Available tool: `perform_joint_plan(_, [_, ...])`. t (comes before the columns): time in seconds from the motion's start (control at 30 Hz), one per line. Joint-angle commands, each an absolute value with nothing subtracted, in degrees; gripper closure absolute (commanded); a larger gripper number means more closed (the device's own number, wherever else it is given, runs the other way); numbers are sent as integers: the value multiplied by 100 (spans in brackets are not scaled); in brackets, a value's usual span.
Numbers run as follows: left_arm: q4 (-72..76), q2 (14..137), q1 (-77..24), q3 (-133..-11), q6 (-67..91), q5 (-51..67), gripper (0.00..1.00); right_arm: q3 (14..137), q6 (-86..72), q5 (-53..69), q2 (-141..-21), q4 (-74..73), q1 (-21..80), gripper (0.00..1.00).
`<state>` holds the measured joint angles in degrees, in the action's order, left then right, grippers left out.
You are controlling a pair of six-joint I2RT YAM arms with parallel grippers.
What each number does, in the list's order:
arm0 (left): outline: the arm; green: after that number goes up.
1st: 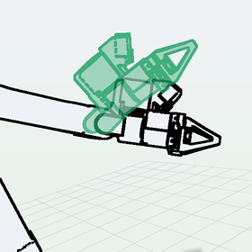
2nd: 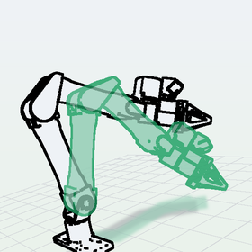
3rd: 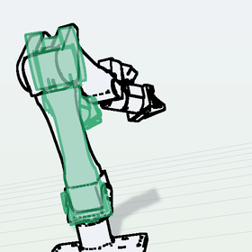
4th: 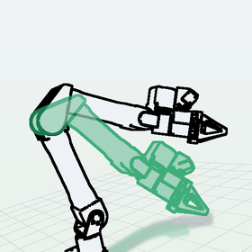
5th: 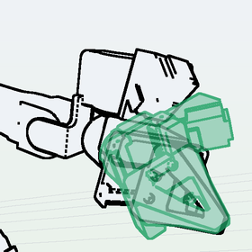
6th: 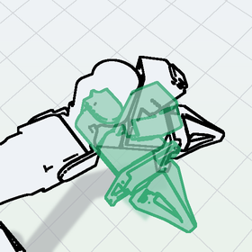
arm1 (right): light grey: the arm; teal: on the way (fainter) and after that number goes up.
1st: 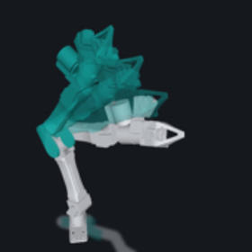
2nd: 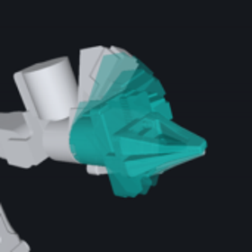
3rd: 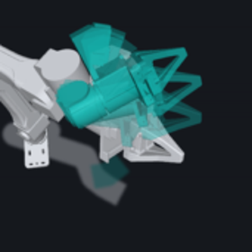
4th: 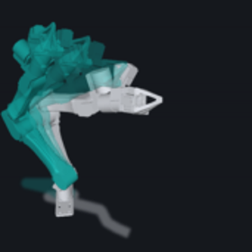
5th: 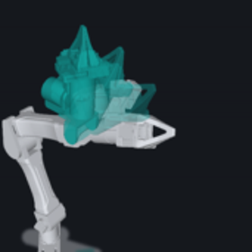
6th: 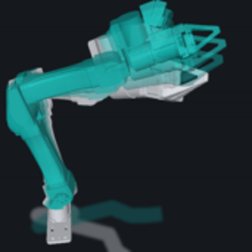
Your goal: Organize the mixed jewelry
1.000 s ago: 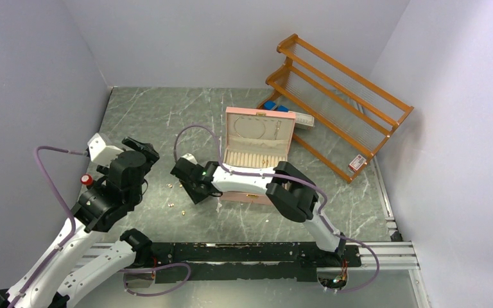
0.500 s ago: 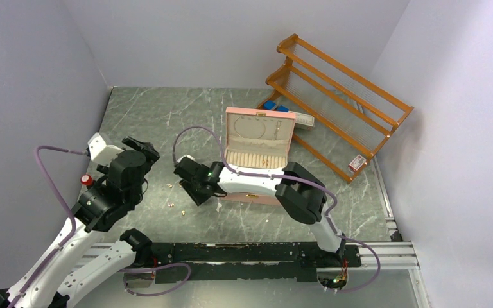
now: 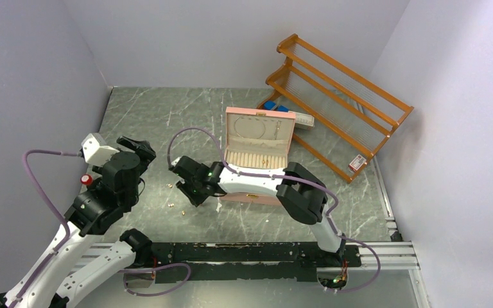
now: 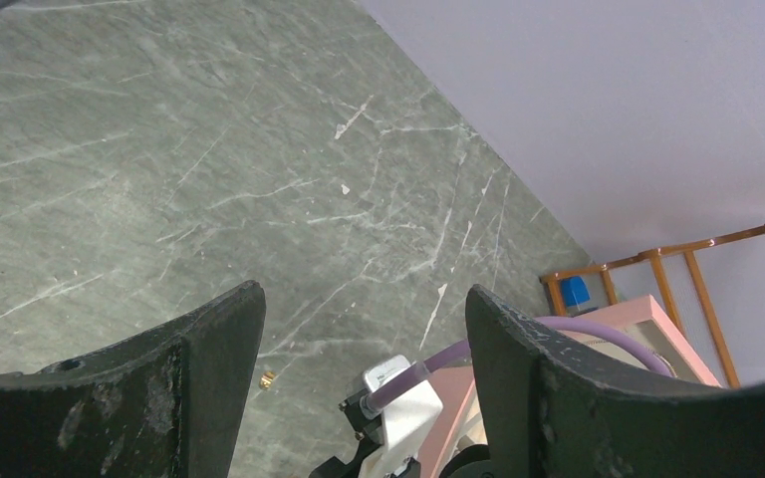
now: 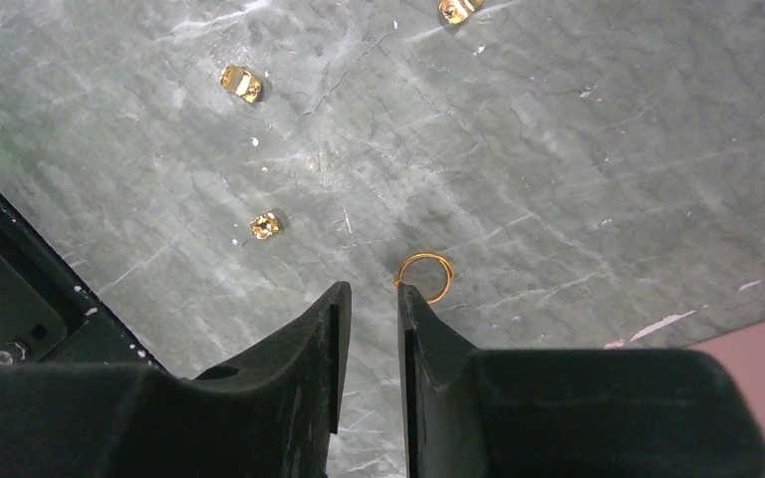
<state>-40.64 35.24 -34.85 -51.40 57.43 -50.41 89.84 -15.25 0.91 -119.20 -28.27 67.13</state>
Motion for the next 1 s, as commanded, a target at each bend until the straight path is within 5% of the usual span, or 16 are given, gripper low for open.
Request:
perform_joint_plan(0.0, [-4122, 3554, -3480, -5265, 5695, -5211, 22, 8981, -1410, 194, -12131, -2807, 6745, 72])
perform_joint_plan(0.97, [-4111, 3586, -3479, -5186, 5730, -5132, 22, 8903, -1317, 50, -12384, -2906, 6742, 74])
